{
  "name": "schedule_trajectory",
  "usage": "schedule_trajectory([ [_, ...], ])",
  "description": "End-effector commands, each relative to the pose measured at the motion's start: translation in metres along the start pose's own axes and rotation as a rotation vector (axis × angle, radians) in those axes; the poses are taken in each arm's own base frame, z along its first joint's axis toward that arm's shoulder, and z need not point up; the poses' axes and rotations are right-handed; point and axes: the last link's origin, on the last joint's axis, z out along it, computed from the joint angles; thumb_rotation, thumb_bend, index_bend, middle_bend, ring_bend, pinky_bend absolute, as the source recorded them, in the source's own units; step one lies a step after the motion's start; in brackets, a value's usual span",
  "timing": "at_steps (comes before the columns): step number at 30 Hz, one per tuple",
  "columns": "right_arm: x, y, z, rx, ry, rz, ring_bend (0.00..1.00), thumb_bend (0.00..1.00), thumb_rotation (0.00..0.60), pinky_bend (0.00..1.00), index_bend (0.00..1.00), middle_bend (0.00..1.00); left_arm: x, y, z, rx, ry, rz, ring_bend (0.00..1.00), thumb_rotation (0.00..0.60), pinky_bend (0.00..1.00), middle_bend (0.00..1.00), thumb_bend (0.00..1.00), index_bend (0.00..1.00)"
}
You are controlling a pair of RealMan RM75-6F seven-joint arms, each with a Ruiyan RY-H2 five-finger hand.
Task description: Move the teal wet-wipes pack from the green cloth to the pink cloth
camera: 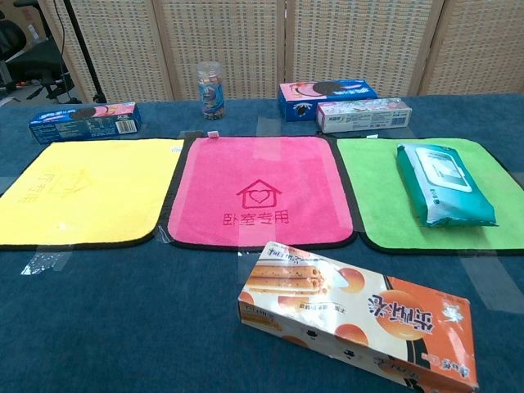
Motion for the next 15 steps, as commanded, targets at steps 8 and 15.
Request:
schedule_trajectory([
  [8,-0.005,-0.002,0.0,0.01,-0.038,0.03,0.0,0.0,0.6,0.0,0.0,0.0,0.002,-0.001,-0.001,-0.002,0.011,-0.006,0.0,0.6,0.0,0.0,0.0,0.0],
  [15,-0.018,-0.017,0.015,0.059,-0.197,0.287,0.0,0.29,0.6,0.0,0.0,0.0,0.0,-0.002,0.0,0.011,0.008,-0.011,0.0,0.6,0.0,0.0,0.0,0.0],
])
